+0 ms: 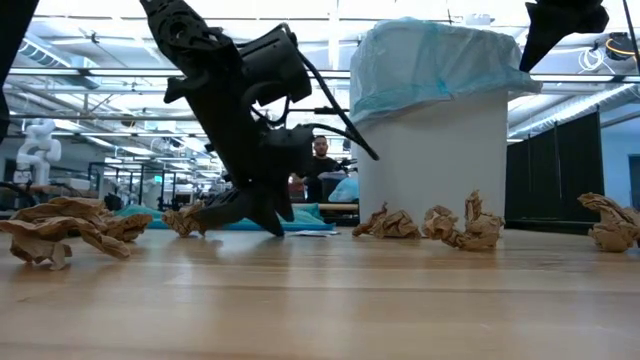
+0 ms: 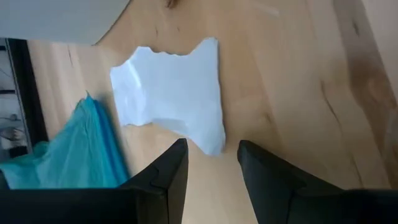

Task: Place trash/remove bag and relplace
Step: Put the white paper into the blue trash bin

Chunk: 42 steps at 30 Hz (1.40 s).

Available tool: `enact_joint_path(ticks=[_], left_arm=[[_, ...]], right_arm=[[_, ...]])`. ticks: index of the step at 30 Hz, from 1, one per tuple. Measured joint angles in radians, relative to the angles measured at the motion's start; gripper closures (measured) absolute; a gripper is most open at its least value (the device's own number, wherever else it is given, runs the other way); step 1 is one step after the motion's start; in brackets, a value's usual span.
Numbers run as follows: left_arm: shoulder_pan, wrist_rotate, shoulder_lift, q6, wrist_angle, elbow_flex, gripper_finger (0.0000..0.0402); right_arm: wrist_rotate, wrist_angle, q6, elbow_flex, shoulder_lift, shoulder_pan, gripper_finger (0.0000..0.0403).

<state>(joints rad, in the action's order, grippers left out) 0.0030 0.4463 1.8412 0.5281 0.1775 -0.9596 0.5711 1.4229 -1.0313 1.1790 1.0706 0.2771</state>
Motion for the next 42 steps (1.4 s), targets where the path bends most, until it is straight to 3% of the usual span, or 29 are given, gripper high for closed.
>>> enact_joint_path(ticks=[10, 20, 30, 42], left_arm=[[0.089, -0.155, 0.000, -0.027, -0.053, 0.000, 0.0273], [0.147, -0.268, 0.005, -0.030, -0.093, 0.001, 0.0393], [0.139, -0.272, -0.009, -0.107, -0.074, 0.001, 0.0400], [0.050, -0.313, -0.196, -0.244, 0.039, 0.003, 0.0401]], right_arm=[[0.001, -0.002, 0.008, 0.000, 0.000, 0.000, 0.0403], [0.001, -0.007, 0.008, 0.000, 0.000, 0.001, 0.0403], [0.003, -0.009, 0.008, 0.000, 0.000, 0.001, 0.0403], [-0.049, -0.031, 0.008, 0.000, 0.000, 0.000, 0.0403]])
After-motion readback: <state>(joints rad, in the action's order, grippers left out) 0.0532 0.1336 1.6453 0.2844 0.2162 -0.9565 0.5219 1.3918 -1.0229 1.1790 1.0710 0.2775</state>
